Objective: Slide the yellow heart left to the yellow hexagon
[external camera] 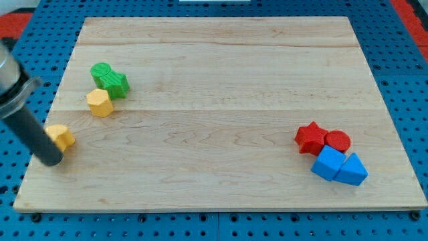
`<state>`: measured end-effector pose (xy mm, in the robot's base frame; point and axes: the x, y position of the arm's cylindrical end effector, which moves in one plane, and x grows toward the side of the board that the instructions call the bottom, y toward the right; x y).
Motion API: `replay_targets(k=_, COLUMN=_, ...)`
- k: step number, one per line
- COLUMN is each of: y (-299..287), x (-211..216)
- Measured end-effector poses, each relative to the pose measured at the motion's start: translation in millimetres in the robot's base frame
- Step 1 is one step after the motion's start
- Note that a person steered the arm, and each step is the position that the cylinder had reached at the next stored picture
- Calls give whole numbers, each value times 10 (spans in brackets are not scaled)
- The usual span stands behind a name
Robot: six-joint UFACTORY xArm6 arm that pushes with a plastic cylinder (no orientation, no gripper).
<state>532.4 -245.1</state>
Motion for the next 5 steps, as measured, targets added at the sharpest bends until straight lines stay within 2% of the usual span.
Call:
replay_targets(k=2, y=186, x=125)
replay_targets(k=3, y=-84, x=232)
replay_targets(k=4, y=-110, x=15)
replay_targets(k=5, y=259, x=-403)
